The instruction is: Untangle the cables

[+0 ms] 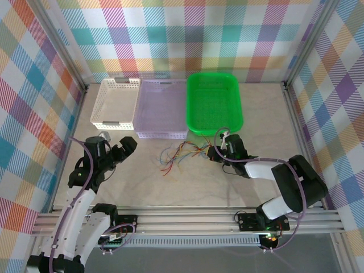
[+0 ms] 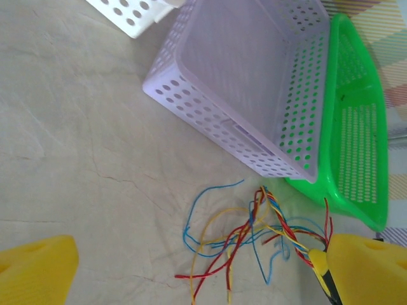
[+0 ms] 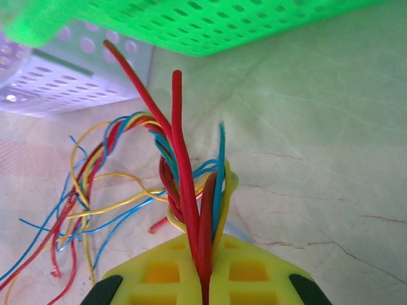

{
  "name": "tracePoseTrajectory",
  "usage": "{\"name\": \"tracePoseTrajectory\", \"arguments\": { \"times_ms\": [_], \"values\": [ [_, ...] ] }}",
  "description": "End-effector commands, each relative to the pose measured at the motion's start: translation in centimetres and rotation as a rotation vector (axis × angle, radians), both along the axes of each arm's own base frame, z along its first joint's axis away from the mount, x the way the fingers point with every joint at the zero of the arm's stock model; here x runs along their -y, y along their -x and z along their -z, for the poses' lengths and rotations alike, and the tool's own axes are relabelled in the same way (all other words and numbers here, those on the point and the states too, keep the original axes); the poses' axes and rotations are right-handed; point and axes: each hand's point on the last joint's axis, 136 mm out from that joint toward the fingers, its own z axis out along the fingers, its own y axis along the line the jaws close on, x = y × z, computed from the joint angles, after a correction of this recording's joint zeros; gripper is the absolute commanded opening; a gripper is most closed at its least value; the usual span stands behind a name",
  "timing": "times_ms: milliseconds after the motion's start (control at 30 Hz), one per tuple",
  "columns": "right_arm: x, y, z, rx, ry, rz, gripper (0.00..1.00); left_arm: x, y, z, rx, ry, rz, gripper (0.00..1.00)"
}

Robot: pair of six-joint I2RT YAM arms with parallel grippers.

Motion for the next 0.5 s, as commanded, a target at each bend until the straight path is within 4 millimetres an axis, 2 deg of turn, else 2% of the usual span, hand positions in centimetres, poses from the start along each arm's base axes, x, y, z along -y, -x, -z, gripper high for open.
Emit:
{"name": "tracePoseTrajectory", "arguments": {
  "times_ms": [0, 200, 467],
  "values": [
    [-0.5, 0.0, -1.9, 0.052, -0.008, -0.034, 0.0, 1.9, 0.0, -0.6, 0.039, 0.07, 0.074, 0.99],
    [-0.7, 0.6, -5.1, 0.122, -0.033, -0.069, 0.0, 4.9, 0.7, -0.9, 0.061, 0.149, 0.162, 0.99],
    [-1.3, 2.0, -10.3, 0.215, -0.099, -0.15, 0.0, 8.8, 1.9, -3.5, 0.124, 0.185, 0.281, 0.99]
  ]
}}
